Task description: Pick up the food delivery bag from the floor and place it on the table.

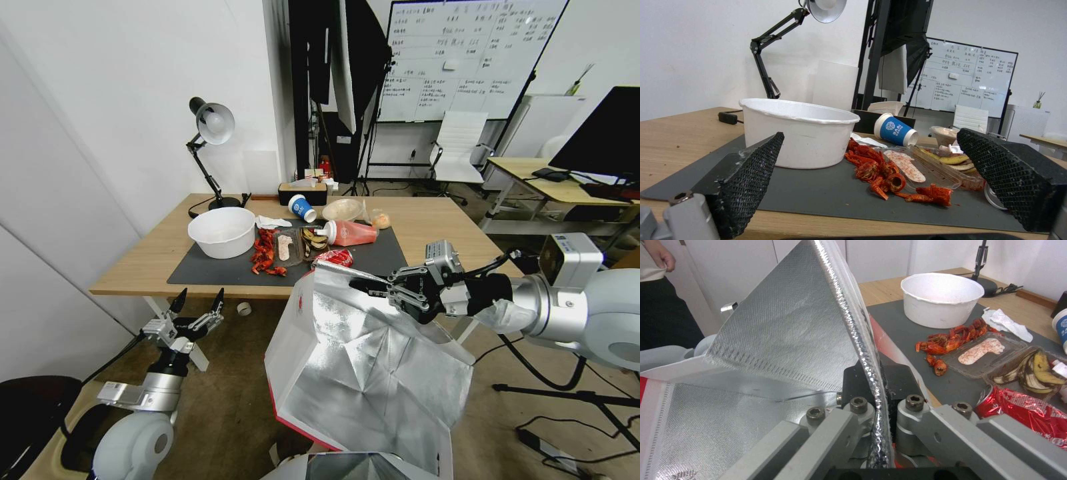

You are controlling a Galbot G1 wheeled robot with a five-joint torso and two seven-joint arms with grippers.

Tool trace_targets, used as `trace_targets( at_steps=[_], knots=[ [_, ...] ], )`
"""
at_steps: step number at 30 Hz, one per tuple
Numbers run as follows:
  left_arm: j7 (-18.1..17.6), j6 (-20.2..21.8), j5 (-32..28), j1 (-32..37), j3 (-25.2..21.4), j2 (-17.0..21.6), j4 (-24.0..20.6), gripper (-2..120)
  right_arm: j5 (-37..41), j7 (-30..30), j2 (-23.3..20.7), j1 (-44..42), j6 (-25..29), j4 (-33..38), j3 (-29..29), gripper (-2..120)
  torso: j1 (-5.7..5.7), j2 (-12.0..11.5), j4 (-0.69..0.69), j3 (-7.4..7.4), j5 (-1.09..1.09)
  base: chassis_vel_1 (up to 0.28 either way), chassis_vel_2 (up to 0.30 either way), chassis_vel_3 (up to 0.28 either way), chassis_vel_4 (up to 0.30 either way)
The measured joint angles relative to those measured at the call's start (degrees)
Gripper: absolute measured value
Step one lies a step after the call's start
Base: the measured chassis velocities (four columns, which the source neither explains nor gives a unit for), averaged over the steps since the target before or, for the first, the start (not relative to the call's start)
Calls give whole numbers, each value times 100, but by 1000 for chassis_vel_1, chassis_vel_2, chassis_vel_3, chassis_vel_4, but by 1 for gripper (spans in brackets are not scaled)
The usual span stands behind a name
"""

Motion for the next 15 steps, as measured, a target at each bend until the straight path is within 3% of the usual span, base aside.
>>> trace_targets(
  at_steps=[15],
  knots=[
    [1,2,9,21,7,26,19,100,-207,-40,16,6,53,-1,-155,0,175,402,1,226,0,0,0,0,0]
  ],
)
